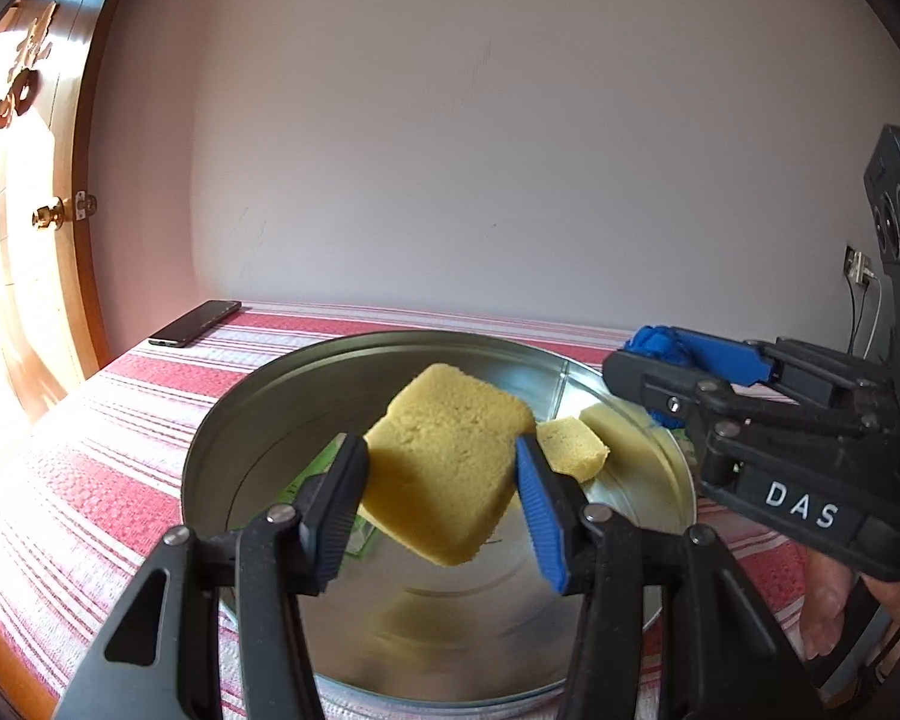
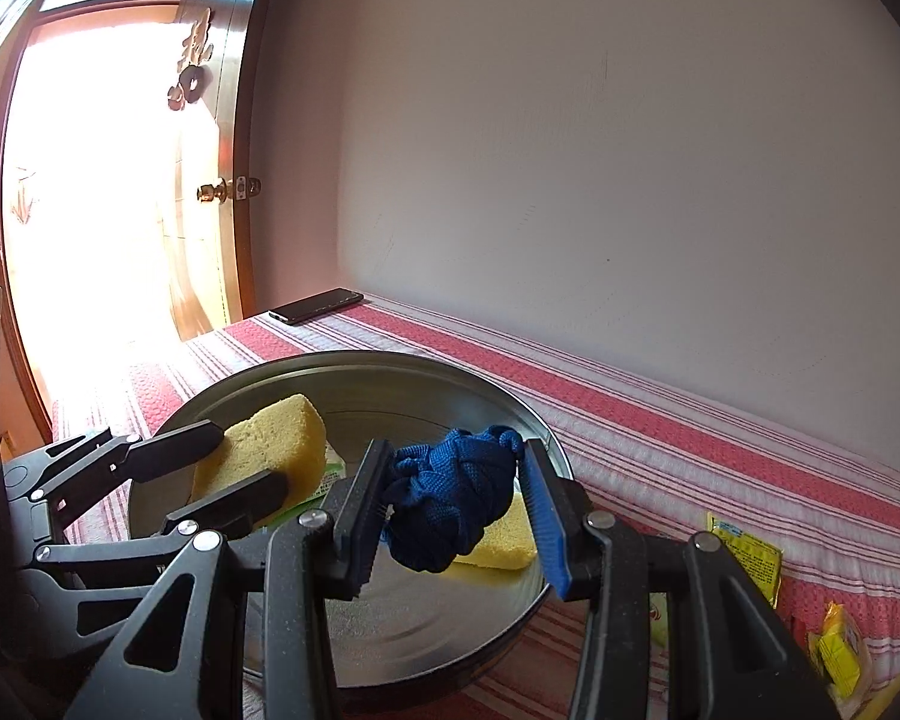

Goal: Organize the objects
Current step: 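Lower both items into the tin and open both tools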

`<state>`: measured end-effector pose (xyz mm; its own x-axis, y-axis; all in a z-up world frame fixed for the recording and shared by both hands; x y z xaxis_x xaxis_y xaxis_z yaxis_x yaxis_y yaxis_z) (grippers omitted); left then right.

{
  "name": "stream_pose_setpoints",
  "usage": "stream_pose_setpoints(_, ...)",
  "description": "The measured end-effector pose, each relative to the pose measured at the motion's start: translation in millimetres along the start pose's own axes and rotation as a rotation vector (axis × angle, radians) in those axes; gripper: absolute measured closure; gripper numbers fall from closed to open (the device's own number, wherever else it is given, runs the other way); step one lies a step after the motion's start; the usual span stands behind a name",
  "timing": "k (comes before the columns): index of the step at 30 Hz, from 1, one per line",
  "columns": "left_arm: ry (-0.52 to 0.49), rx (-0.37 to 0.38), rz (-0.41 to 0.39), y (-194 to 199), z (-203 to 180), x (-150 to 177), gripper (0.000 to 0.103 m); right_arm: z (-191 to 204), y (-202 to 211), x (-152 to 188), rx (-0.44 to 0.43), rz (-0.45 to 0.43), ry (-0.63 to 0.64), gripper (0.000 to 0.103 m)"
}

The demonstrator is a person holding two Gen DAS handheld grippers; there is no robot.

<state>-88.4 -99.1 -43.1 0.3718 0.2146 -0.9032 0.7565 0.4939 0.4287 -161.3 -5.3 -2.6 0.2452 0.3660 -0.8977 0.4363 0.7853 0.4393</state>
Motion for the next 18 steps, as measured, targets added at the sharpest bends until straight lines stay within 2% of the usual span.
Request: stream_pose_setpoints(18,-0.033,-0.026,0.055,-19.7,1.5,12.0,0.053,7.3,-25.9,12.6,-0.035,0.058,-0.016,0.057)
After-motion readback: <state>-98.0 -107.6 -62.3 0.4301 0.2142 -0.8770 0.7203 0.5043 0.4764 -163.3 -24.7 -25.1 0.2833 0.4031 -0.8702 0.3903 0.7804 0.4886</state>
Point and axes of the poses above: each gripper's, at about its wrist camera, not at the fingertips, and y roughly against the way its jaws point, z to its left, x to its underside, the point moved 6 cm from there along -y, roughly the way its jaws point, and after that the axes turned 15 degrees about -x, right-handed, at the moved point
